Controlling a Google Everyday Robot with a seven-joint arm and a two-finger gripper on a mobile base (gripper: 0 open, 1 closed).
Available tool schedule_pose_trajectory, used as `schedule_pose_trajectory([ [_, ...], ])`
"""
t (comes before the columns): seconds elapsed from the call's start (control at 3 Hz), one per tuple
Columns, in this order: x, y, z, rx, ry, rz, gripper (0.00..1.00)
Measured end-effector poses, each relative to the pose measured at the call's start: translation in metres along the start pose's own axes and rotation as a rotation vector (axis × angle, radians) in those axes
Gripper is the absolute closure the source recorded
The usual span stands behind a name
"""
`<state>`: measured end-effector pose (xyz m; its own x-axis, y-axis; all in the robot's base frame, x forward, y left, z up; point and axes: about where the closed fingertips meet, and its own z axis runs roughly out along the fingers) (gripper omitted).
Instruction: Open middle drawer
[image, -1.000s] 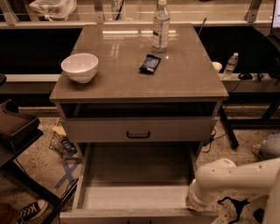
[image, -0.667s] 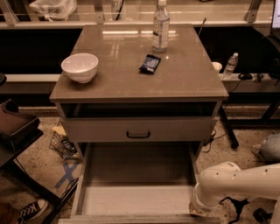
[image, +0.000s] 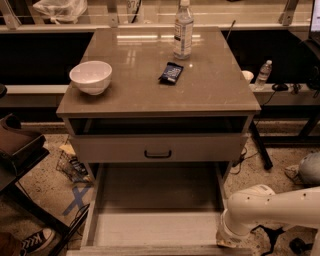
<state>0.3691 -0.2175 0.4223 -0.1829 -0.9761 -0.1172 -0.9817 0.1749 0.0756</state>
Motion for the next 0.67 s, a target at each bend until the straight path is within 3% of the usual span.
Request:
schedule_pose_trajectory([
  [0.33,0.0002,0.0011,0.0009,-0.003,0.000,0.000,0.00],
  [0.67,0.0002,0.0011,0.0010,-0.003,0.000,0.000,0.00],
])
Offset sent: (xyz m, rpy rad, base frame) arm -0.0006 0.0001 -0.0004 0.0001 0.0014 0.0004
